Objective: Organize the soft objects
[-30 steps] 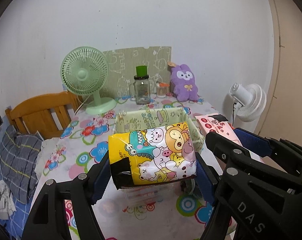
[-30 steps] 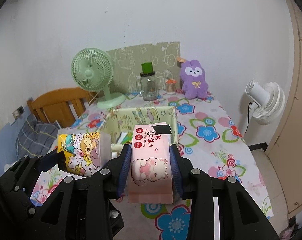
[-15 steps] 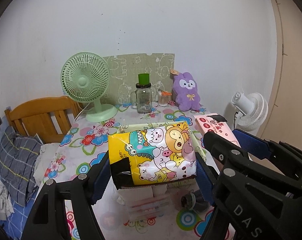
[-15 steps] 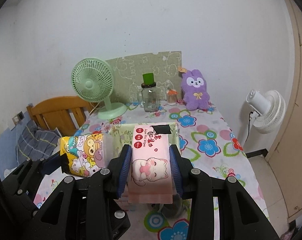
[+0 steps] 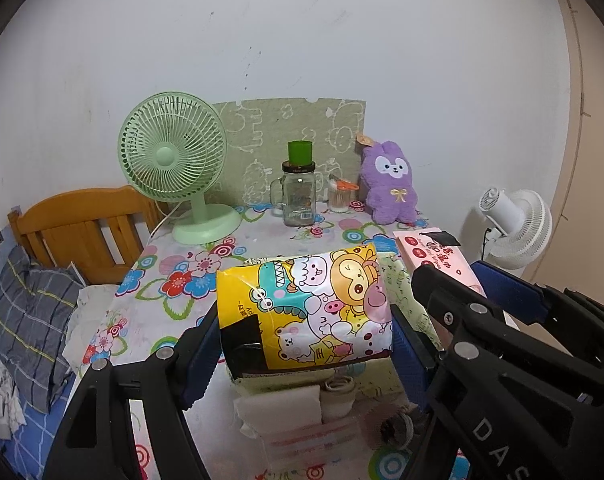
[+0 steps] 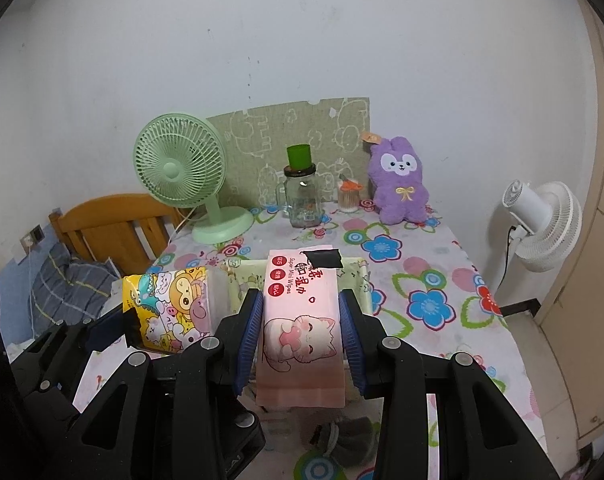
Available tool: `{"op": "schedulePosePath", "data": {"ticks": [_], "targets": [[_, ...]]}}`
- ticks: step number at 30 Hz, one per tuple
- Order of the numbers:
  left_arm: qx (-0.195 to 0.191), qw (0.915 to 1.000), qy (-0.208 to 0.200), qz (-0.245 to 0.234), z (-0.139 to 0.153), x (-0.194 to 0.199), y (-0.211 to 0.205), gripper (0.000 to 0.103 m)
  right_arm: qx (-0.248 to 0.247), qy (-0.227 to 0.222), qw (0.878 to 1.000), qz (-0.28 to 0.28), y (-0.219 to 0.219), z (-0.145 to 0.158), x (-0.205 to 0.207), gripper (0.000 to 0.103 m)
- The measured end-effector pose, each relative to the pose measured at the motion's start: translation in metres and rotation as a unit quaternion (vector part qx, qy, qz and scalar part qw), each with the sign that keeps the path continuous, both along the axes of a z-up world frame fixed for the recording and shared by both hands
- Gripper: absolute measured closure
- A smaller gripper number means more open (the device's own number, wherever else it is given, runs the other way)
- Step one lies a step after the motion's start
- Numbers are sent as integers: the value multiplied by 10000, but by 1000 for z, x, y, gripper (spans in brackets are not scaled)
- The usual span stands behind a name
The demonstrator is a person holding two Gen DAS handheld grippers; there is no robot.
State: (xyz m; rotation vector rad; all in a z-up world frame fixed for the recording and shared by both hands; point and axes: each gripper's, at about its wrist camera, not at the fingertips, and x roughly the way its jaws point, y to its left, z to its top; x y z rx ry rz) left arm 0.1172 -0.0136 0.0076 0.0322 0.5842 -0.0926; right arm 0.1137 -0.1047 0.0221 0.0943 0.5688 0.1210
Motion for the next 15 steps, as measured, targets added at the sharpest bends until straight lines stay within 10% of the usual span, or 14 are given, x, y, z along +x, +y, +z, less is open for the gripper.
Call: {"op": "schedulePosePath", "data": {"ticks": [15], "targets": [[-83,9996,279,12,-17,47,5,25,145,298,9994,33,3,-17,52,61]]}}
